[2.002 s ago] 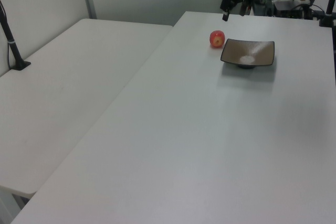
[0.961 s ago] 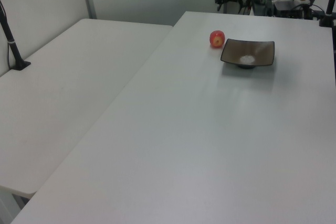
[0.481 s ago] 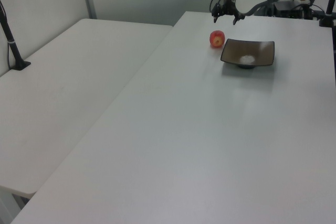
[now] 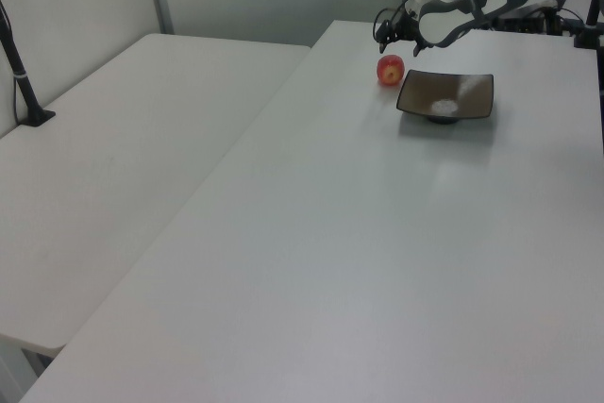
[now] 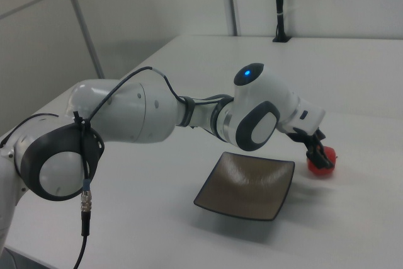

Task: Apples placed on a ceramic plate
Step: 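Close the gripper around the red apple and lift it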

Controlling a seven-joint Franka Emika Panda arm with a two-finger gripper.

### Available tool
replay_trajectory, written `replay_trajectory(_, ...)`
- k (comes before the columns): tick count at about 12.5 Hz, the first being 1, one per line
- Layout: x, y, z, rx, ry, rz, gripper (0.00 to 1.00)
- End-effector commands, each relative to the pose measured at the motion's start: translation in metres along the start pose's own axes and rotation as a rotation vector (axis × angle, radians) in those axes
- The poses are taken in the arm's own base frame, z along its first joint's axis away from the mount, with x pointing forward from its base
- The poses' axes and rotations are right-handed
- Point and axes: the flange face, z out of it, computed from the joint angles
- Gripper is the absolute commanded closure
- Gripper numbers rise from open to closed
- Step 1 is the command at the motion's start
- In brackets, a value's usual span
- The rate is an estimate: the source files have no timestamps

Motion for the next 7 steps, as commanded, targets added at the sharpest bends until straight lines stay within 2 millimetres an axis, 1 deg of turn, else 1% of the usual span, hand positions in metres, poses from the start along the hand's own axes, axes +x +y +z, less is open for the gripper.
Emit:
replay_trajectory(1,-0.002,-0.01,0.005,0.008,0.023,-0.005,0.0)
replay_trajectory(4,-0.006,-0.016,0.012,0.012,0.023,-0.014,0.0)
replay_trajectory(7,-0.012,-0.016,0.019,0.003,0.019,-0.029,0.0)
